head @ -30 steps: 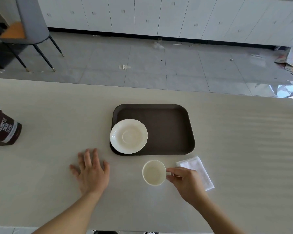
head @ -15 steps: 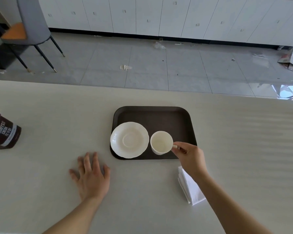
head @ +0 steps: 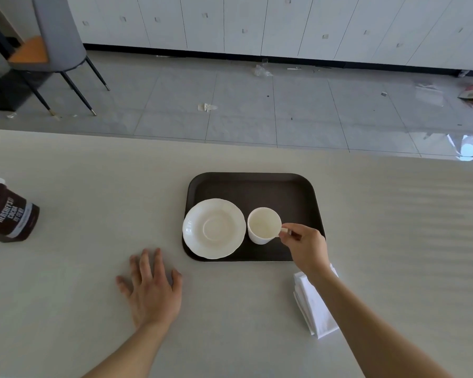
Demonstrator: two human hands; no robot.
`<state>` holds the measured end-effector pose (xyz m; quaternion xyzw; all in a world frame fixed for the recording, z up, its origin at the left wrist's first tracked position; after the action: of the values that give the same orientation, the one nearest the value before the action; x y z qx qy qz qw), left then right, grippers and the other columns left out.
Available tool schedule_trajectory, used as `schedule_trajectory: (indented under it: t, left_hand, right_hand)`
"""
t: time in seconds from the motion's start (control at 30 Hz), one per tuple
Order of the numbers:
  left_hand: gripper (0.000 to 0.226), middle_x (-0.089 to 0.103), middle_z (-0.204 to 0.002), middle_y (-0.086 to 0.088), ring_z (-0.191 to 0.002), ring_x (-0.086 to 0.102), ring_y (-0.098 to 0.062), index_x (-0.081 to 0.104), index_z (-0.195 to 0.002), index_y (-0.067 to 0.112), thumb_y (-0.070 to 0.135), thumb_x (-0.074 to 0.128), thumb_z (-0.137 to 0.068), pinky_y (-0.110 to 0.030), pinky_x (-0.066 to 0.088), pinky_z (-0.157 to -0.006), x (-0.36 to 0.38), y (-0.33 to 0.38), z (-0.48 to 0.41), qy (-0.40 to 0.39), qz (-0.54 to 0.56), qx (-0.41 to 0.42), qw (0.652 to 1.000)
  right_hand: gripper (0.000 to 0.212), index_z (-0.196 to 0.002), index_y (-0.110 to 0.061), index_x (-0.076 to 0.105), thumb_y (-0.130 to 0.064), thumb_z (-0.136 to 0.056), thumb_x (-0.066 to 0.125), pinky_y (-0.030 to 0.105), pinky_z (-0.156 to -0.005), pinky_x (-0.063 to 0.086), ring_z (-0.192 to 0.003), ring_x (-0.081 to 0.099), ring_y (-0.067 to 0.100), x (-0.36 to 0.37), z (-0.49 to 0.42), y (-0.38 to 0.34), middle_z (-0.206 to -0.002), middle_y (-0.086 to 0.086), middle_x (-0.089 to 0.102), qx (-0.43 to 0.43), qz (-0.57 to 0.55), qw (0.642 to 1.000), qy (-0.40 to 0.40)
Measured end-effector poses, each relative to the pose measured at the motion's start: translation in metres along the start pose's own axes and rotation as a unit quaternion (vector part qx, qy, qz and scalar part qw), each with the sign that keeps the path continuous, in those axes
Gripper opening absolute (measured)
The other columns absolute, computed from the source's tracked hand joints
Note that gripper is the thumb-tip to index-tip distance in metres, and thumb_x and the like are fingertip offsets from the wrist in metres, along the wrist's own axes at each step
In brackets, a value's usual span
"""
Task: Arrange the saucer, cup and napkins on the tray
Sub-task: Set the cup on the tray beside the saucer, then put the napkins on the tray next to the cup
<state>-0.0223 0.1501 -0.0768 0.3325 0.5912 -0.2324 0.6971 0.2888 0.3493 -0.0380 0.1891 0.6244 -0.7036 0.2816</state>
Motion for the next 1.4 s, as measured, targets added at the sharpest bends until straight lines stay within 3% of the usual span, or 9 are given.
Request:
schedule_trajectory:
  t: [0.27,0.4,0.57,0.83,0.93,1.03,1.13,1.2,1.4]
  left_hand:
    - [0.07,0.034,-0.154,-0.01,-0.149,0.019,-0.032,0.041,-0.145,0.016,0.048,0.029,-0.084,-0.064,0.012,-0.115,0.003,-0.002,-0.001,0.002,0.0,0.0,1.0]
    - [0.069,0.033,-0.155,-0.009,-0.149,0.018,-0.032,0.041,-0.145,0.016,0.047,0.031,-0.084,-0.064,0.011,-0.115,0.005,-0.002,-0.001,-0.003,0.0,-0.002,1.0]
    - [0.07,0.031,-0.156,-0.008,-0.15,0.015,-0.03,0.039,-0.146,0.017,0.048,0.032,-0.084,-0.063,0.008,-0.116,0.003,-0.002,0.0,-0.002,0.004,-0.005,1.0]
    - [0.062,0.028,-0.157,-0.008,-0.149,0.013,-0.03,0.037,-0.147,0.018,0.04,0.048,-0.09,-0.063,0.007,-0.117,0.006,-0.004,0.0,-0.007,0.013,-0.012,1.0]
    - [0.062,0.029,-0.157,-0.009,-0.149,0.014,-0.031,0.038,-0.146,0.017,0.038,0.051,-0.09,-0.063,0.008,-0.116,0.006,-0.004,-0.001,0.0,0.018,-0.012,1.0]
    - [0.064,0.029,-0.157,-0.009,-0.149,0.014,-0.031,0.037,-0.146,0.017,0.044,0.04,-0.088,-0.063,0.007,-0.116,0.007,-0.004,-0.001,0.0,0.018,-0.008,1.0]
    - [0.064,0.029,-0.156,-0.009,-0.149,0.014,-0.031,0.038,-0.146,0.017,0.044,0.04,-0.088,-0.064,0.008,-0.116,0.008,-0.005,-0.002,0.001,0.019,-0.006,1.0]
    - [0.062,0.03,-0.155,-0.01,-0.148,0.015,-0.032,0.039,-0.145,0.016,0.041,0.047,-0.089,-0.066,0.01,-0.115,0.008,-0.005,-0.002,0.007,0.021,-0.003,1.0]
    - [0.069,0.031,-0.154,-0.01,-0.148,0.017,-0.033,0.04,-0.144,0.015,0.046,0.034,-0.083,-0.067,0.011,-0.113,0.005,-0.004,-0.001,0.016,0.027,0.003,1.0]
  right_hand:
    - [0.017,-0.107,-0.021,0.073,-0.02,-0.091,0.068,0.027,-0.073,0.055,-0.083,0.063,0.015,0.001,-0.003,-0.005,-0.093,-0.006,0.071,-0.014,0.014,0.999,-0.034]
    - [0.04,-0.128,-0.018,0.061,-0.02,-0.089,0.071,0.028,-0.084,0.054,-0.09,0.064,0.014,-0.004,0.001,-0.006,-0.107,-0.002,0.07,-0.014,0.027,0.999,-0.045]
    - [0.04,-0.13,-0.021,0.059,-0.017,-0.09,0.068,0.009,-0.07,0.042,-0.087,0.063,0.004,-0.037,0.02,0.009,-0.109,-0.007,0.068,-0.005,0.029,1.0,-0.005]
    - [0.029,-0.117,-0.025,0.067,-0.019,-0.088,0.069,0.012,-0.063,0.04,-0.08,0.061,-0.001,-0.092,0.065,0.067,-0.095,-0.011,0.069,0.054,0.082,0.994,0.057]
    - [0.039,-0.124,-0.024,0.062,-0.032,-0.087,0.07,0.022,-0.064,0.045,-0.084,0.062,0.008,-0.099,0.076,0.087,-0.103,-0.009,0.065,0.094,0.127,0.986,0.048]
    - [0.063,-0.137,-0.024,0.051,-0.053,-0.084,0.066,0.037,-0.084,0.053,-0.108,0.059,0.017,-0.095,0.084,0.101,-0.121,-0.005,0.061,0.132,0.197,0.971,0.002]
    - [0.083,-0.144,-0.021,0.041,-0.067,-0.078,0.062,0.039,-0.091,0.051,-0.121,0.053,0.02,-0.09,0.089,0.107,-0.131,-0.003,0.056,0.147,0.268,0.952,-0.03]
    - [0.084,-0.14,-0.02,0.043,-0.069,-0.075,0.064,0.036,-0.087,0.052,-0.116,0.055,0.021,-0.087,0.09,0.106,-0.126,-0.001,0.057,0.152,0.292,0.943,-0.044]
    - [0.061,-0.118,-0.022,0.052,-0.056,-0.073,0.074,0.032,-0.066,0.047,-0.088,0.06,0.019,-0.081,0.088,0.101,-0.099,-0.005,0.064,0.188,0.272,0.942,-0.054]
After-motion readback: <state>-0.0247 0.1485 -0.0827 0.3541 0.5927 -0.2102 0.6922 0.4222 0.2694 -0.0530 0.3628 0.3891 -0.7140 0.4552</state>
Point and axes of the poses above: each hand's wrist, its own z-axis away from the middle knuckle, its own x-axis out of the palm, y = z × x, the point moved 8 cm from there along -z, towards the middle knuckle
